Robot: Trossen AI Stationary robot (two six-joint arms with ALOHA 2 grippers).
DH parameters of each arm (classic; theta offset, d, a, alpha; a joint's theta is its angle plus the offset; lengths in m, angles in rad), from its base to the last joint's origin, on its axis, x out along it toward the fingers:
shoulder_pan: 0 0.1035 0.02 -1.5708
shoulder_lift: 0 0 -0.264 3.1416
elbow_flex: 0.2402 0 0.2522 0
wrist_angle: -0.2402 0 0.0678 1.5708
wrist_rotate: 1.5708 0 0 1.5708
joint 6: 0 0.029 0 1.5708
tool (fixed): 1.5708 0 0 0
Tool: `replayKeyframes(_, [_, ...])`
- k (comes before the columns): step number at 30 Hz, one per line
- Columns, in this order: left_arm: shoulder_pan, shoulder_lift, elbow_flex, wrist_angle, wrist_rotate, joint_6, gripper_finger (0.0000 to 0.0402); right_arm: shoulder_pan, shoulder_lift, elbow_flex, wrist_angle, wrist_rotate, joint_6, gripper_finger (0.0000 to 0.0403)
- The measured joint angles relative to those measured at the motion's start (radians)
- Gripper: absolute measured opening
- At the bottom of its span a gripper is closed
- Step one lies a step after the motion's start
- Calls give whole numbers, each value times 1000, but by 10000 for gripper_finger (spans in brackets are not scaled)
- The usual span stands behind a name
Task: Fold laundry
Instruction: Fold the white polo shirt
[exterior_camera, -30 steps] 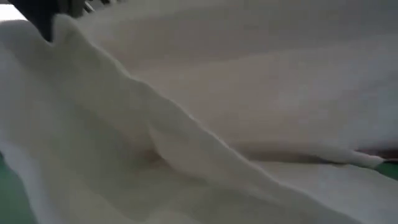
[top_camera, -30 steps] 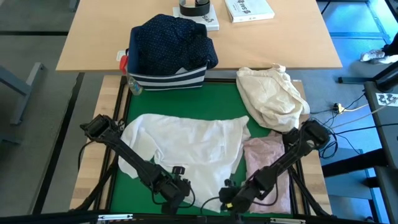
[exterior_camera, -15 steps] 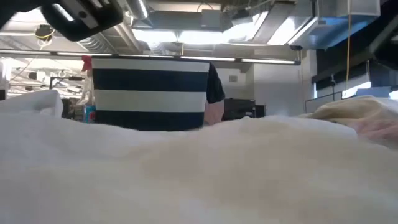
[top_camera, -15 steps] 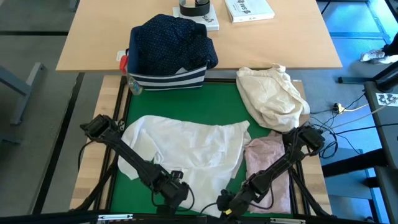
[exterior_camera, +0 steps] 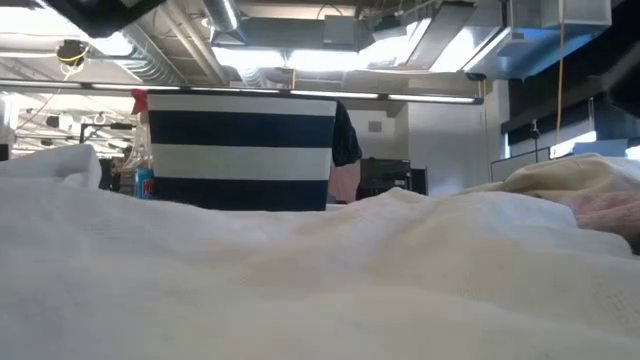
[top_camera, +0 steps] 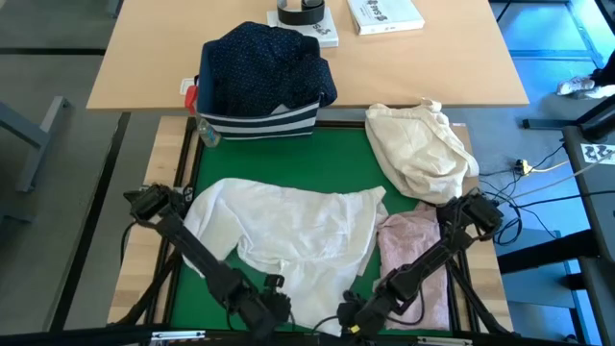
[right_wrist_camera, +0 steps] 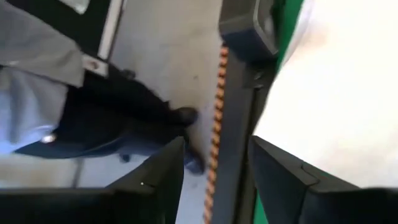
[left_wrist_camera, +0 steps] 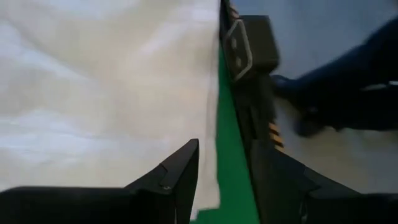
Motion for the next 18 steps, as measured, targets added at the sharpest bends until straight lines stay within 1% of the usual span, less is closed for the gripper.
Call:
replayKeyframes(4, [-37,68,0,33,-90,38,143,23,0,0,2,123,-58,175])
replayKeyframes(8, [-54,138,0,29,-106,46,144,37,0,0,-2,210,-106,175])
replayKeyframes(10, [-58,169,0,20,-116,46,144,43,9,0,31,219,-128,175])
replayKeyframes(13, [-61,189,4,27,-159,41,144,43,43,1,95,224,-186,175])
replayKeyframes(15, [-54,195,5,31,-167,20,142,43,69,0,117,230,-220,175])
replayKeyframes(18, [-43,197,5,30,-173,-9,126,42,97,0,121,280,-233,175])
